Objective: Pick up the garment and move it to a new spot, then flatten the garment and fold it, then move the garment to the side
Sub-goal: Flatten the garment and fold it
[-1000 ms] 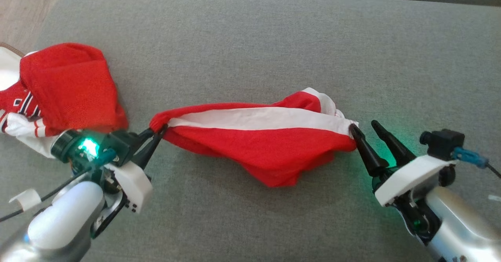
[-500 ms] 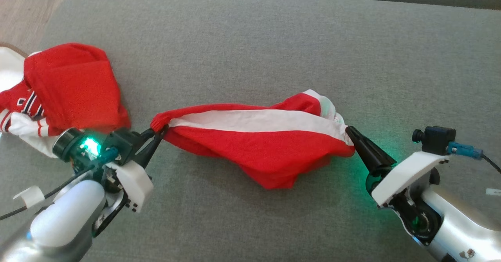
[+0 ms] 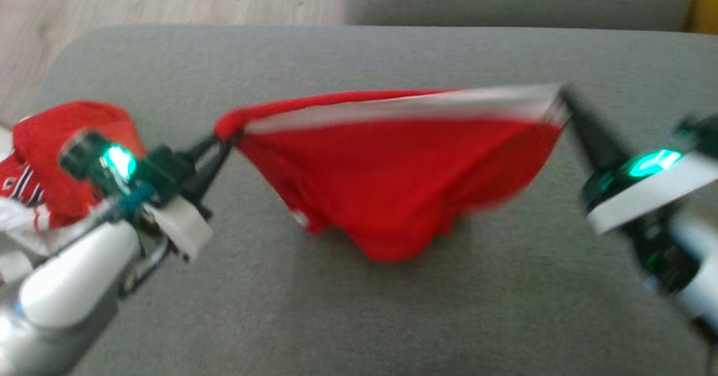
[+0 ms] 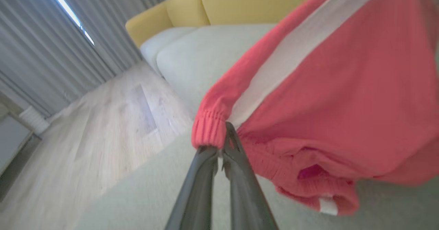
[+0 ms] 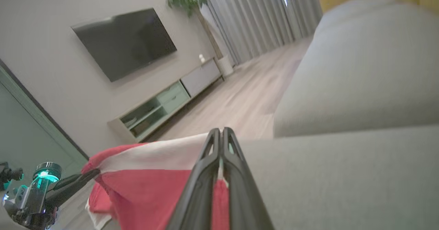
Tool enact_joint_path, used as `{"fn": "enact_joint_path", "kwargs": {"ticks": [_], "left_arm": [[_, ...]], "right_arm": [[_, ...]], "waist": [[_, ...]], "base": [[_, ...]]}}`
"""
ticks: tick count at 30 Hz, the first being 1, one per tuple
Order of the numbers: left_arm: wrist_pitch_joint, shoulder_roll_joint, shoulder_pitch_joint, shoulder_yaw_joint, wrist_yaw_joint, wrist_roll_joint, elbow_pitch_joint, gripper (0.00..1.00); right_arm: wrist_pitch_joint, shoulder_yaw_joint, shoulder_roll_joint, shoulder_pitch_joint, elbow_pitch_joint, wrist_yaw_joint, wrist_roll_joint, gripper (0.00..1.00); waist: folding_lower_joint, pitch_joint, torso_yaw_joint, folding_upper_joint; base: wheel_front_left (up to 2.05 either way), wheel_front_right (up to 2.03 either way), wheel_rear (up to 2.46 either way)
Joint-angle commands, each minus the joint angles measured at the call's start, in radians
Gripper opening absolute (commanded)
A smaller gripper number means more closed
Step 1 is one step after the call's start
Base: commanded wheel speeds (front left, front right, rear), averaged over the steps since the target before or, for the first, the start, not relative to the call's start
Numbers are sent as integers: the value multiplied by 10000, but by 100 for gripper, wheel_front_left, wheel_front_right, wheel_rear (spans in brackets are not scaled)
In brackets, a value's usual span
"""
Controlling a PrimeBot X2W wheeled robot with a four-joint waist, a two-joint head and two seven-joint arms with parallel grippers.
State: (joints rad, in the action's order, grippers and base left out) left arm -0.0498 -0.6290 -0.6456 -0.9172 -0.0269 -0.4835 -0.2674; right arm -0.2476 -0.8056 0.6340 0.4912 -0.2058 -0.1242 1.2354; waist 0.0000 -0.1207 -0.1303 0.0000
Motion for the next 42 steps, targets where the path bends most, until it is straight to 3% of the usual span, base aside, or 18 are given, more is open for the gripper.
{"fn": "enact_joint_path", "kwargs": {"ticks": [1, 8, 16, 23, 25, 29, 37, 42], "left_arm": [[-86, -605, -974, 666, 16, 144, 407, 0], [482, -1002, -2880, 930, -560, 428, 1523, 0], [1126, -564, -5150, 725, -993, -187, 1706, 0], [1324, 126, -7087, -604, -1033, -1032, 599, 0], [1009, 423, -7633, -926, -1034, -1087, -20, 0], [-562, 1392, -8739, -1179, -1035, -866, -1902, 0], [-1962, 2335, -9472, -1308, -1036, -464, -3877, 0], [-2106, 2337, -8353, -1680, -1036, -596, -3895, 0]], "right_arm": [[-136, 620, 498, 382, 512, -65, -367, 0], [-139, 2065, 1850, 1223, 1930, -65, -1546, 0], [-140, 2358, 2578, 3336, 2505, -65, -1916, 0], [-140, 1763, 2375, 5306, 1310, -65, -2015, 0], [-140, 1661, 2151, 5722, 852, -65, -1934, 0], [-141, 2464, 1424, 6447, -5, -65, -1728, 0], [-141, 3519, 1316, 6304, 242, -65, -1981, 0], [-141, 3011, 1701, 5117, 671, -65, -1884, 0]], "waist": [[0, 227, 323, 0], [0, 512, 1142, 0], [0, 284, 1984, 0], [0, -688, 2398, 0], [0, -1035, 2443, 0], [0, -1684, 2481, 0], [0, -1904, 2351, 0], [0, -1942, 2228, 0]], "base": [[0, 0, 0], [0, 0, 0], [0, 0, 0], [0, 0, 0], [0, 0, 0], [0, 0, 0], [0, 0, 0], [0, 0, 0]]}}
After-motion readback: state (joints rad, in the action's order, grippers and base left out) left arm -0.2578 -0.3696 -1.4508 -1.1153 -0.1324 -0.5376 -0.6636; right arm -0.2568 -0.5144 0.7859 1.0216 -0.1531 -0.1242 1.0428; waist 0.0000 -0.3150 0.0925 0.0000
